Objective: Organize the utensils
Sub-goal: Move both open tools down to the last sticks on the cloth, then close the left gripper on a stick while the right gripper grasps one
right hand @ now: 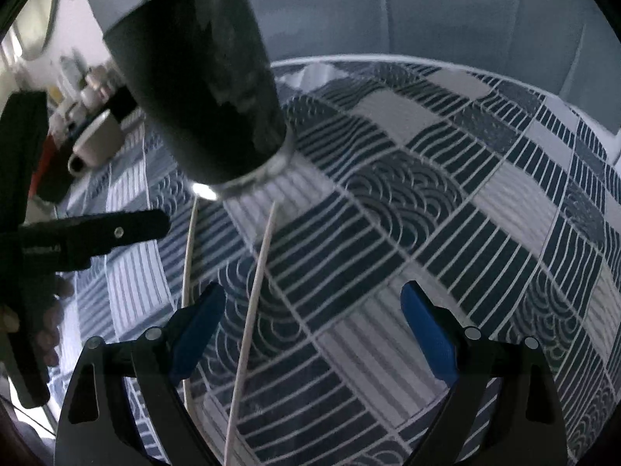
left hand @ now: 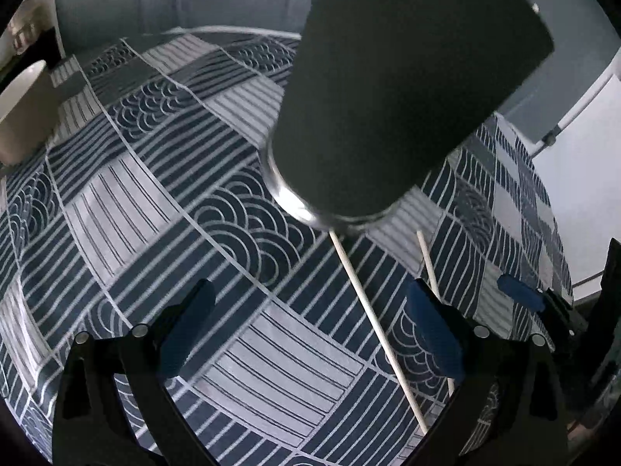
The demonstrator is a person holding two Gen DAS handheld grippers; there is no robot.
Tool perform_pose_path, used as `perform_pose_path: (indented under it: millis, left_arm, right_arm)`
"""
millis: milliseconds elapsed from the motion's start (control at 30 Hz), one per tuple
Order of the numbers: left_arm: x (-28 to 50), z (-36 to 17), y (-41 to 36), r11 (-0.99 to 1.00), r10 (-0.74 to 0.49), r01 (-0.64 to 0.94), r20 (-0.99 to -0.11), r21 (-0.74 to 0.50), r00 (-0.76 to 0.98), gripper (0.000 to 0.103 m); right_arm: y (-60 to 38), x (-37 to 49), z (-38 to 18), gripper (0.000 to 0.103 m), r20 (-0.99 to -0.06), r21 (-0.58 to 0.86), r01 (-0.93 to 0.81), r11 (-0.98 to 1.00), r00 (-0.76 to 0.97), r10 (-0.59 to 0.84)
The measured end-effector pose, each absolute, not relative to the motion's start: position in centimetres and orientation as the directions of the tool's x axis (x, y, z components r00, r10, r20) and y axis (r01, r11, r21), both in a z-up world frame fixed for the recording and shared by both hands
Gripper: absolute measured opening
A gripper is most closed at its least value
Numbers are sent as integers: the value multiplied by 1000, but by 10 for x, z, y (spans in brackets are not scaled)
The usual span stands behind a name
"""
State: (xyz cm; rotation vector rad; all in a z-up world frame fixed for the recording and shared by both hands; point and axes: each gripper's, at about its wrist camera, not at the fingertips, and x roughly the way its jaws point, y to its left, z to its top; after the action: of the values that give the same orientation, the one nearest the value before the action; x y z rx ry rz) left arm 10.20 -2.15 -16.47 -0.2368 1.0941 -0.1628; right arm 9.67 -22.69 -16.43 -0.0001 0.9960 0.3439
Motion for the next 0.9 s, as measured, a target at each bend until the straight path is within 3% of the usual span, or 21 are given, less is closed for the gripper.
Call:
perform_pose_path:
  millis: [267, 600, 900]
  left_arm:
    - [105, -173, -42, 976, -211, 40, -878, -215, 430, 97]
    - [100, -183, -74, 987, -61, 162, -898, 12, 435, 97]
    - [99, -182, -67, 985, -56, 173, -908, 18, 416, 99]
  right_arm:
    - [-217, 87, -175, 87, -851, 23, -308, 951, 493, 180]
    - [-229, 90, -175, 90, -861, 4, -270, 963, 489, 140]
    - [-231, 102, -176, 95, -905, 9, -270, 963, 408, 123]
